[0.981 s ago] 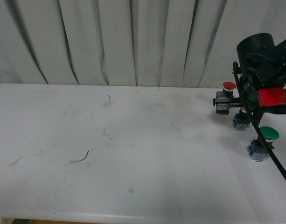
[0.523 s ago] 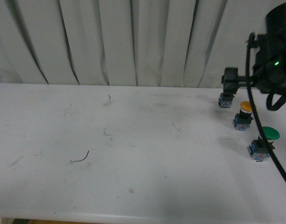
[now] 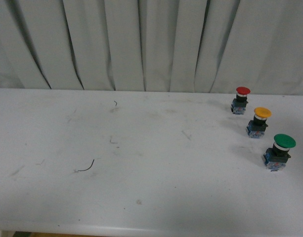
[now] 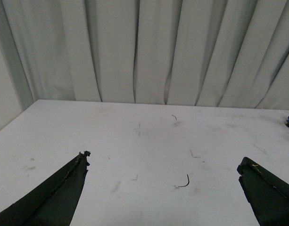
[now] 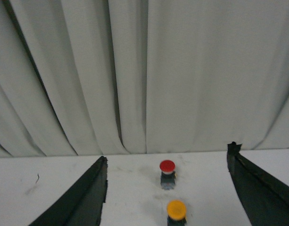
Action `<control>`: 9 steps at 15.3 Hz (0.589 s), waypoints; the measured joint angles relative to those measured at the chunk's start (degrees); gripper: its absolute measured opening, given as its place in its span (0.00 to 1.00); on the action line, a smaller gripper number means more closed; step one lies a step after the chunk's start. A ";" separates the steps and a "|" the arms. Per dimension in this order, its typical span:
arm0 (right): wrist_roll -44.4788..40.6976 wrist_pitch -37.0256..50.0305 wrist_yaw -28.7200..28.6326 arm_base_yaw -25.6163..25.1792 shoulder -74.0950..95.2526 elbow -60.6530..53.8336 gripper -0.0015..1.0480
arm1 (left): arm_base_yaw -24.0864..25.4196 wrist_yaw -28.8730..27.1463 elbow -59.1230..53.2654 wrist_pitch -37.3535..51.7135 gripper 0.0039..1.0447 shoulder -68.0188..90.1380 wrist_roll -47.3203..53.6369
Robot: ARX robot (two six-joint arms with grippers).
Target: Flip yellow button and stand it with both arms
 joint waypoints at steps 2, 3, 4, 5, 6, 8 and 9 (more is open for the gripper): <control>-2.64 -5.57 6.69 4.94 -19.71 -14.62 0.57 | 0.00 0.00 0.00 -0.02 0.94 0.00 0.00; -3.26 -5.81 6.56 5.01 -27.54 -21.35 0.45 | 0.00 0.00 0.00 -0.02 0.94 0.00 0.02; -3.52 -4.74 6.21 3.45 -31.87 -24.94 0.33 | 0.00 0.00 0.00 -0.02 0.94 0.00 0.00; -3.58 -4.11 5.55 2.16 -34.47 -27.34 0.20 | 0.00 0.00 0.00 -0.02 0.94 0.00 0.00; -3.67 -3.85 4.04 1.57 -36.33 -29.83 0.08 | 0.00 0.00 0.00 -0.02 0.94 0.00 0.00; -3.89 -3.89 2.64 -0.04 -39.54 -33.79 0.02 | 0.00 0.00 0.00 -0.02 0.94 0.00 0.00; -3.89 -4.17 2.01 -0.83 -41.44 -35.23 0.02 | 0.00 0.00 0.00 -0.02 0.94 0.00 0.00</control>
